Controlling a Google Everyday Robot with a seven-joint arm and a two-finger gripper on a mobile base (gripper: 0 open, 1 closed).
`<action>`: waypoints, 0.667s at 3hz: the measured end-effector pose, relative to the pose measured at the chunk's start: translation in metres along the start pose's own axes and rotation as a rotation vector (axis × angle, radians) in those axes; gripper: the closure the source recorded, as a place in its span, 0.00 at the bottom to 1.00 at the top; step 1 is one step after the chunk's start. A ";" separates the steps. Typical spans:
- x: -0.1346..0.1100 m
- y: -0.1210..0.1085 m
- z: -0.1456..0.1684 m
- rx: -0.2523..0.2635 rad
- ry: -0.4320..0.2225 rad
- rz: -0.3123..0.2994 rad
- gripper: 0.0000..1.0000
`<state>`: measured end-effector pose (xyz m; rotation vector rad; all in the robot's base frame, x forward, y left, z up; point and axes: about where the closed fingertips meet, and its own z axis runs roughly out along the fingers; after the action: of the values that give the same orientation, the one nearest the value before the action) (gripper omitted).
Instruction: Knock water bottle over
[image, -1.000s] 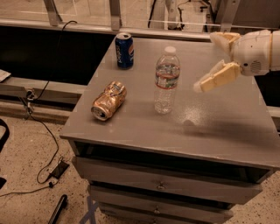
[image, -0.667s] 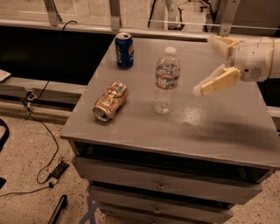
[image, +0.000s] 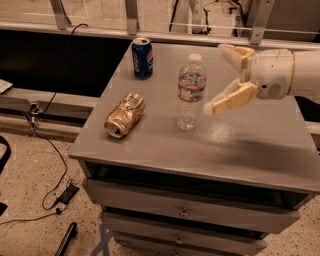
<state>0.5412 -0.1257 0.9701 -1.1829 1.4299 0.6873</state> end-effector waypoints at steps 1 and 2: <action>-0.001 0.007 0.020 -0.023 -0.030 0.019 0.00; 0.002 0.012 0.043 -0.055 -0.084 0.061 0.00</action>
Offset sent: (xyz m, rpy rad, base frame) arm 0.0113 0.0623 -0.0251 0.1713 0.0794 0.0819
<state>0.5462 -0.0830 0.9560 -1.1434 1.3894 0.8140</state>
